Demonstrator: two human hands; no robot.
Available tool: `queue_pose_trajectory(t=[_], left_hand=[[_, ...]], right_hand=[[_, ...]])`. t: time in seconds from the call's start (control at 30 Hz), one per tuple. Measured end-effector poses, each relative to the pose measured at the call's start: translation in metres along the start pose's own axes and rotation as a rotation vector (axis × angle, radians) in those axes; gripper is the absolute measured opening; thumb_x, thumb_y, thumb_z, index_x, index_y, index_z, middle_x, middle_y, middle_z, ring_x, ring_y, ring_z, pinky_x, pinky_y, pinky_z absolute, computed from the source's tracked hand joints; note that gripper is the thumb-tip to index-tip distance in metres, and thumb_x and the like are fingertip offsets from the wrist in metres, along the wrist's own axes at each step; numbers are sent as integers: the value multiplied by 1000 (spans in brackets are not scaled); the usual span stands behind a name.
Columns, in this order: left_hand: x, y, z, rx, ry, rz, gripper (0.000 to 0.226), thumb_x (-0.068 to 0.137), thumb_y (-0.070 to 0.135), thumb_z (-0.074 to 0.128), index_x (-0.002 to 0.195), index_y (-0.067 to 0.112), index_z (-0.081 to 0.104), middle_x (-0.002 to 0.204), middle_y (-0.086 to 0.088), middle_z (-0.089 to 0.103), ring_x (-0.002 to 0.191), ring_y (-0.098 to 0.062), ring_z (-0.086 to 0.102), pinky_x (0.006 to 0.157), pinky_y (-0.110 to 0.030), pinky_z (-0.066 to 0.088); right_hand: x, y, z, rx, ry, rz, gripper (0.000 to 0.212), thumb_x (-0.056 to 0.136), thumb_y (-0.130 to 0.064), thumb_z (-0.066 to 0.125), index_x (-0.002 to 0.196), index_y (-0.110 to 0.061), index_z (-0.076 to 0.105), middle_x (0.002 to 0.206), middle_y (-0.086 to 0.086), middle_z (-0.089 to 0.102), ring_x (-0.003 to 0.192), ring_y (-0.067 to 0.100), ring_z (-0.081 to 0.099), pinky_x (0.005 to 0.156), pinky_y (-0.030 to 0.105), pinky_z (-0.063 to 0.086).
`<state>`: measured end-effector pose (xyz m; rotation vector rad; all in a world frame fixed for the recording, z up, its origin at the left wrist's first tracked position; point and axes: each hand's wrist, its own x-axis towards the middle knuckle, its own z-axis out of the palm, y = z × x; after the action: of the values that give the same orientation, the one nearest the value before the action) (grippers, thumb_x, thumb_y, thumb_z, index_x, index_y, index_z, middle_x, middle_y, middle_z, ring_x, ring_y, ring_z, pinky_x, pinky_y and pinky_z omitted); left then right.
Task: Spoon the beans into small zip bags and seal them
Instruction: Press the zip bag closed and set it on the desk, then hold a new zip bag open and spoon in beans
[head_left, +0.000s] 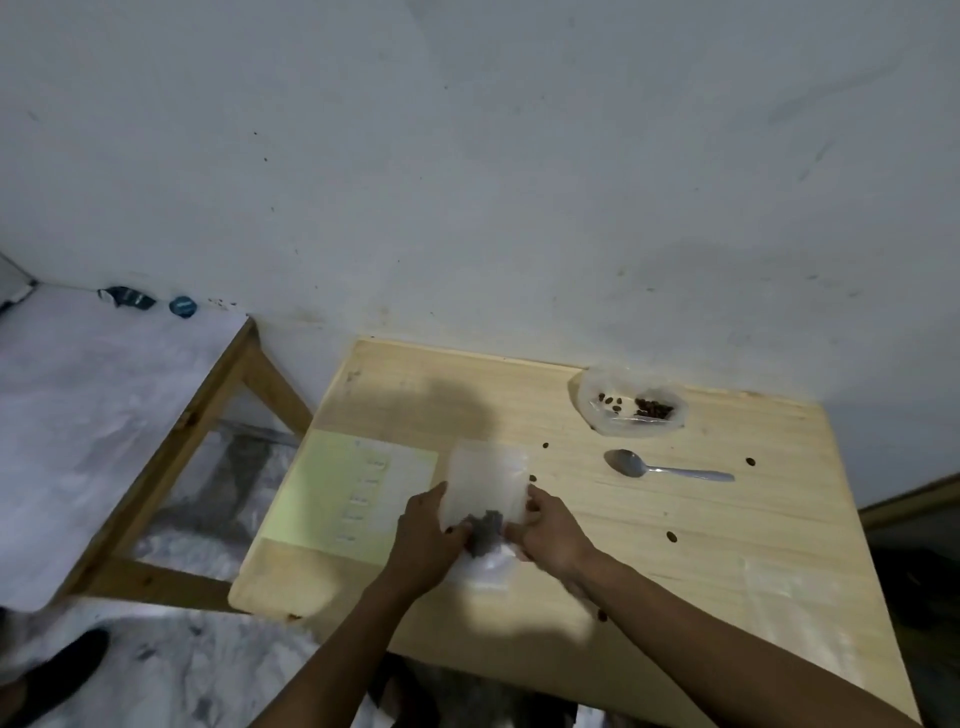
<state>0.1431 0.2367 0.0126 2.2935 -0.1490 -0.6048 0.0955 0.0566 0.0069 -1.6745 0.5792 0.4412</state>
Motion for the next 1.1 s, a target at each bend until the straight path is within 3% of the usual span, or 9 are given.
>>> queue_pose_trajectory(t=[0.1,0.23,0.4,0.53,0.63,0.77,0.83,0.9,1.1], left_hand=[[-1,-5,8,-34,-23,-10,47,84,29,72,126,19,53,107,7,64,101,-15,64,74,-9,47],[0,-16,13,4,-16,-75,80,81,38,67,147,9,31,126,-8,59,112,-25,61,89,-31,53],[5,-22,15,72,-7,-108,85,77,43,60,147,7,28,121,-12,59,105,-27,62,85,-41,56],[4,-18,13,93,-28,-119,91,78,45,60,152,10,18,133,-14,51,117,-31,56,93,-44,52],[2,-5,8,125,14,-110,88,87,42,63,154,11,14,141,-16,41,125,-34,47,100,-42,44],[11,24,4,134,152,25,74,89,31,63,151,13,27,143,-17,42,130,-35,42,107,-46,38],[17,46,11,87,158,102,70,91,27,63,151,13,29,145,-14,42,132,-32,41,110,-45,36],[23,70,24,52,155,190,67,91,25,64,149,14,33,142,-12,45,128,-28,45,107,-40,38],[28,142,94,-47,-55,358,59,90,16,67,143,10,41,125,-4,54,95,-12,56,77,-12,40]], right_hand=[[10,13,14,-74,24,6,43,70,-20,76,109,-15,60,103,9,68,86,19,67,68,32,58],[46,60,23,-142,3,23,57,57,-48,72,108,-26,57,114,8,58,98,22,63,82,40,59],[14,19,27,-208,36,17,48,77,-29,71,119,-22,50,117,3,37,109,21,49,92,31,52],[30,46,23,-189,18,-2,53,63,-45,70,112,-33,54,116,7,51,108,25,58,86,37,58],[20,41,9,-171,17,-51,61,64,-49,72,119,-30,53,115,8,55,102,22,61,82,36,58],[-16,10,-26,-167,134,-125,39,84,-30,73,115,-28,49,91,0,51,78,15,50,67,28,43],[-30,6,-51,-157,192,-113,51,88,-24,70,132,-26,43,111,0,50,93,15,52,78,25,41],[-41,9,-82,-201,291,-115,60,88,-19,69,141,-16,42,127,5,49,102,16,52,85,23,40],[-78,38,-173,-187,530,-18,68,88,-18,69,148,-14,36,132,10,47,104,22,56,92,32,49]])
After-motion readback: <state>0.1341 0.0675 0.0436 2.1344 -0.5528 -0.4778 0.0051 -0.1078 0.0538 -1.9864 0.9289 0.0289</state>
